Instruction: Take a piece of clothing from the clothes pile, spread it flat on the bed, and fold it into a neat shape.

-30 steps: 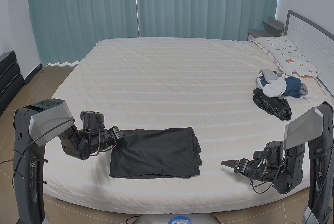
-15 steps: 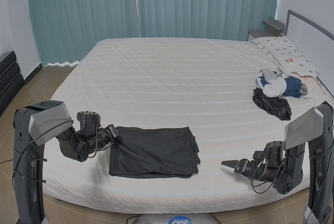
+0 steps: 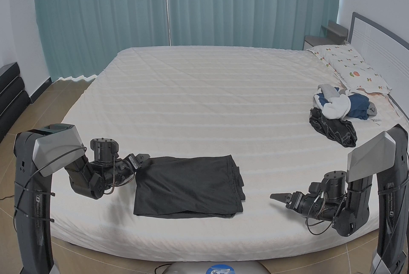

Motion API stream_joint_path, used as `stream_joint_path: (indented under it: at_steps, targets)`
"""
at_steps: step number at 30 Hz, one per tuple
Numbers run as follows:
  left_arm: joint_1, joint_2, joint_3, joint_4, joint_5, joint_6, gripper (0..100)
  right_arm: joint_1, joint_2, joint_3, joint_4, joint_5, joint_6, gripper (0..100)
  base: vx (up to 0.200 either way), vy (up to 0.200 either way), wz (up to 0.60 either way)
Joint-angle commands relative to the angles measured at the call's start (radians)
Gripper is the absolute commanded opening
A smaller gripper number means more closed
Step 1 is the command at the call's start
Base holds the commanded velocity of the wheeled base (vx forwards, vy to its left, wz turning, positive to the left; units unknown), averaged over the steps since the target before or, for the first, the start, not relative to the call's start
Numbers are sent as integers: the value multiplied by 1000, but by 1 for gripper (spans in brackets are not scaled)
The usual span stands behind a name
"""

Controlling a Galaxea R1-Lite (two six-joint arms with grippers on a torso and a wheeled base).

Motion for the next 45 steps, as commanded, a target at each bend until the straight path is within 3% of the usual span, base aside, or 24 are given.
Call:
stream_joint_path:
  at_steps: [1,4,9,18,19,26,45]
  targets:
    - [48,-41,2,0,-10,-78,100,47,8,-56,-11,-54,-4,100,0,0,0]
    - [78,-42,-9,-2,-10,-141,100,163,-34,-84,0,-119,-17,100,0,0,0]
    - [87,-39,-12,0,-10,-145,100,283,-37,-213,189,-117,-20,100,0,0,0]
    - [86,-36,-18,0,-7,-141,100,294,-37,-348,350,-82,-24,100,0,0,0]
    - [87,-36,-19,0,-7,-141,100,294,-35,-357,362,-67,-24,0,0,0,0]
    - [87,-35,-21,0,-9,-139,100,301,-43,-411,500,-42,-52,0,0,0,0]
    - [87,-33,-24,1,-9,-139,100,292,-107,-395,684,-53,-179,0,0,0,0]
